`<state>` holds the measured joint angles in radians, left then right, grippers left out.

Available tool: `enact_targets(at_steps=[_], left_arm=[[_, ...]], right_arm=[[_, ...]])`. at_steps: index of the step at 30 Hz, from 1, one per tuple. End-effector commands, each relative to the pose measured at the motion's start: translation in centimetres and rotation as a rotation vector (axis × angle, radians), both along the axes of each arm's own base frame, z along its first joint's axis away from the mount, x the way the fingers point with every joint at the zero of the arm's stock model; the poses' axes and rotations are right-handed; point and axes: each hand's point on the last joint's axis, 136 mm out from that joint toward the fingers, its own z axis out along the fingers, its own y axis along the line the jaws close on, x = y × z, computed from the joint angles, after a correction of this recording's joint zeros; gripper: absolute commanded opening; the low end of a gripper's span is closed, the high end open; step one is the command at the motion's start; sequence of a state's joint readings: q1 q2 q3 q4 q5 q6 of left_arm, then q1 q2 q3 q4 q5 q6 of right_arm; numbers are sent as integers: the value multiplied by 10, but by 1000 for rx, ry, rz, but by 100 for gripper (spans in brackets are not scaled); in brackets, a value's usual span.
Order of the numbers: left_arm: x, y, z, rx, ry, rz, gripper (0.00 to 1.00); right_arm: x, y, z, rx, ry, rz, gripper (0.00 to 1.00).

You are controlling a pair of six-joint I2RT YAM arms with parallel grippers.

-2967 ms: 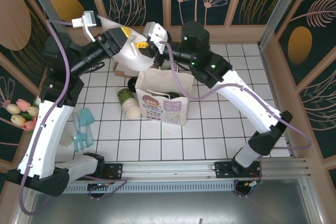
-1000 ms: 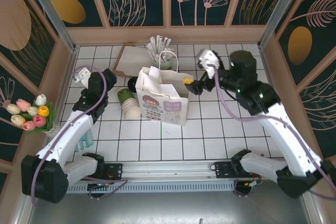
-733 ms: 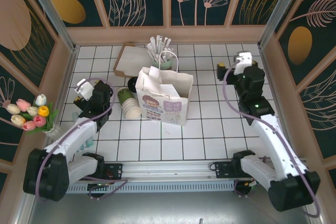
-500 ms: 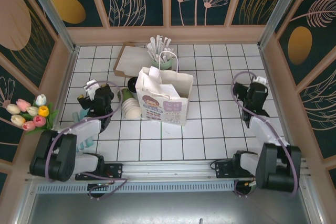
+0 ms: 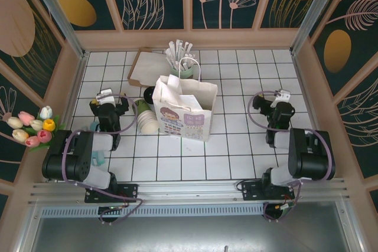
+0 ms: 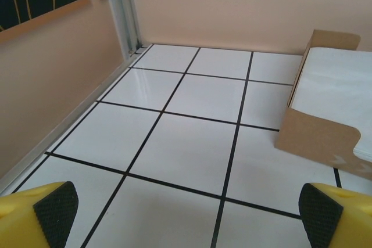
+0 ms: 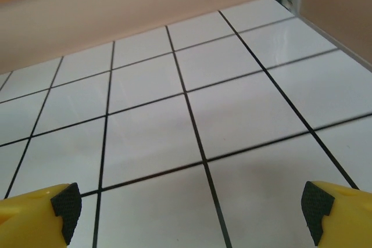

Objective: Pack the takeout coffee

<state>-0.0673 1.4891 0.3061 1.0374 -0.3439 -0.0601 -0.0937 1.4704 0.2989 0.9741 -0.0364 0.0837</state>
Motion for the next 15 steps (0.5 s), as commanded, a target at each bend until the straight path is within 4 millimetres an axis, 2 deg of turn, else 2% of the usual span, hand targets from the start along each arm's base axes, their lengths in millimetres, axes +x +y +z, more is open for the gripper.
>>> enact_targets(at_steps=[1,3,4,6,11,15], left_arm=[[11,-10,19,-42,-81,-87,99],[11,-10,20,-42,-85,-88,99],[11,-10,19,-42,-83,-87,99],[11,-9,19,-42,-82,-85,99],[10,-10,19,-40,-86,-89,99],[-9,-19,25,-20,-182,-153,99]], right_arm=[[2,29,18,-86,-123,114,99],[-5,35,17,-107,-146,136,99],[-8,31,18,-104,-160,107,99],[-2,17,15,-79,-131,36,99],[-3,18,16,-79,-136,36,99],[-2,19,15,-82,-133,43,99]])
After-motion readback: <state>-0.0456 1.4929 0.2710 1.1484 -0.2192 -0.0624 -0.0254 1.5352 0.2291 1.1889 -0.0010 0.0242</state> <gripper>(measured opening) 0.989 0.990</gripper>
